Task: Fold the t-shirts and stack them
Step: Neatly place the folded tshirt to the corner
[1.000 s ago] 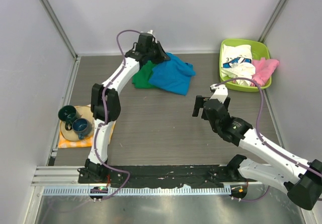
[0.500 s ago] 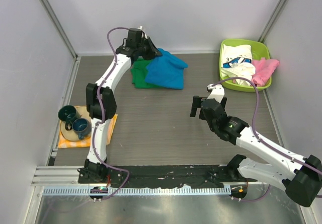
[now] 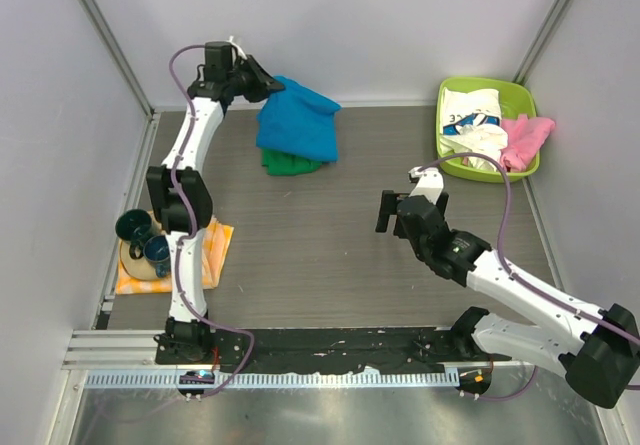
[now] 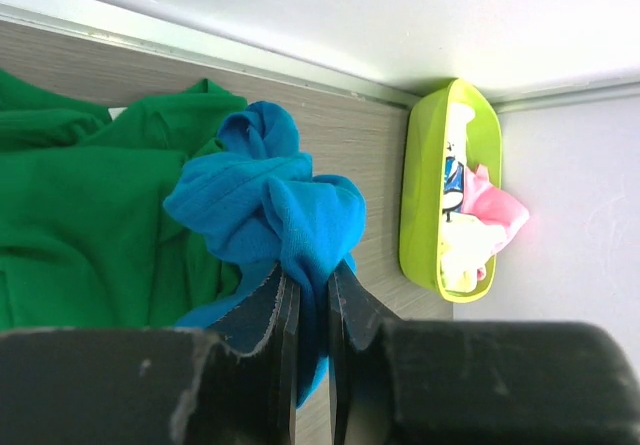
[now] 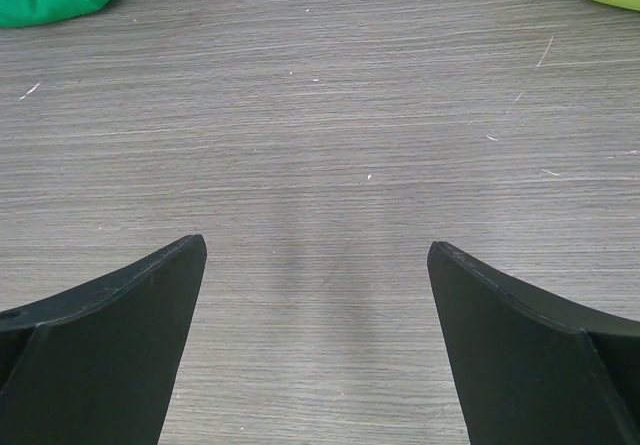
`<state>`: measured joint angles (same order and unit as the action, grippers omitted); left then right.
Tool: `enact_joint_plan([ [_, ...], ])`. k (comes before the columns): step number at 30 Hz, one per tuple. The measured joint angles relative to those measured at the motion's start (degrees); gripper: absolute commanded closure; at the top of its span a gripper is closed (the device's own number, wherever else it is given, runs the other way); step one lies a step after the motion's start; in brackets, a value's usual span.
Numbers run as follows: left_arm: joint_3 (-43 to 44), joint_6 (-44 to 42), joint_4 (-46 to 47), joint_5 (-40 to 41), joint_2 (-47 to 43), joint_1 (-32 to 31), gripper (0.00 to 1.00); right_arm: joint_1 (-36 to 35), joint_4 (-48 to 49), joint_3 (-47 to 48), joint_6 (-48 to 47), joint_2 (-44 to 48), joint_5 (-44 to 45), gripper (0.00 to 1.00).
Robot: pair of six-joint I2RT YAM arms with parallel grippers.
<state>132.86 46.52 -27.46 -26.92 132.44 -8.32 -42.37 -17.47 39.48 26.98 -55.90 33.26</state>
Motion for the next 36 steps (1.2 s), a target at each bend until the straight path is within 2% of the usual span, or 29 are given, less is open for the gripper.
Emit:
enact_joint_plan([
  [5,-2.2,0.0,1.5,-1.3,-0.3,2.2,0.91,0.0,0.4,0.0,0.1,-1.0,-0.5,0.00],
  [15,-21.8,0.3,8.7,-1.4,-0.9,3.7,0.91,0.0,0.7,0.0,0.1,-1.3,-1.4,0.00],
  [16,-22.9,0.8,9.3,-1.4,-0.9,3.9,0.85,0.0,0.7,0.0,0.1,-1.3,-1.4,0.01],
  [18,-24.3,1.3,10.7,-1.3,-0.9,4.5,0.63,0.0,0.7,0.0,0.1,-1.3,-1.4,0.01],
  [19,-24.5,1.3,11.2,-1.2,-0.9,4.9,0.18,0.0,0.7,0.0,0.0,-1.3,-1.4,0.00],
  [20,-24.5,1.2,11.6,-1.0,-0.8,5.2,0.00,0.0,0.7,0.0,0.0,-1.3,-1.5,0.00],
  [25,-23.9,1.3,11.6,2.6,-0.5,6.9,0.00,0.0,0.5,0.8,-0.2,-2.0,-2.0,0.00],
  [30,-24.3,1.1,11.7,5.1,-1.5,7.6,0.00,0.0,0.9,5.2,-2.0,-7.6,-3.1,0.00],
  [33,-27.1,1.0,12.0,5.4,-5.7,7.0,0.00,0.0,2.0,10.2,-3.8,-13.4,-4.1,0.00],
  [36,-34.1,1.0,13.5,6.3,-14.3,4.5,0.00,0.9,3.3,17.3,-5.0,-20.6,-6.6,0.00],
])
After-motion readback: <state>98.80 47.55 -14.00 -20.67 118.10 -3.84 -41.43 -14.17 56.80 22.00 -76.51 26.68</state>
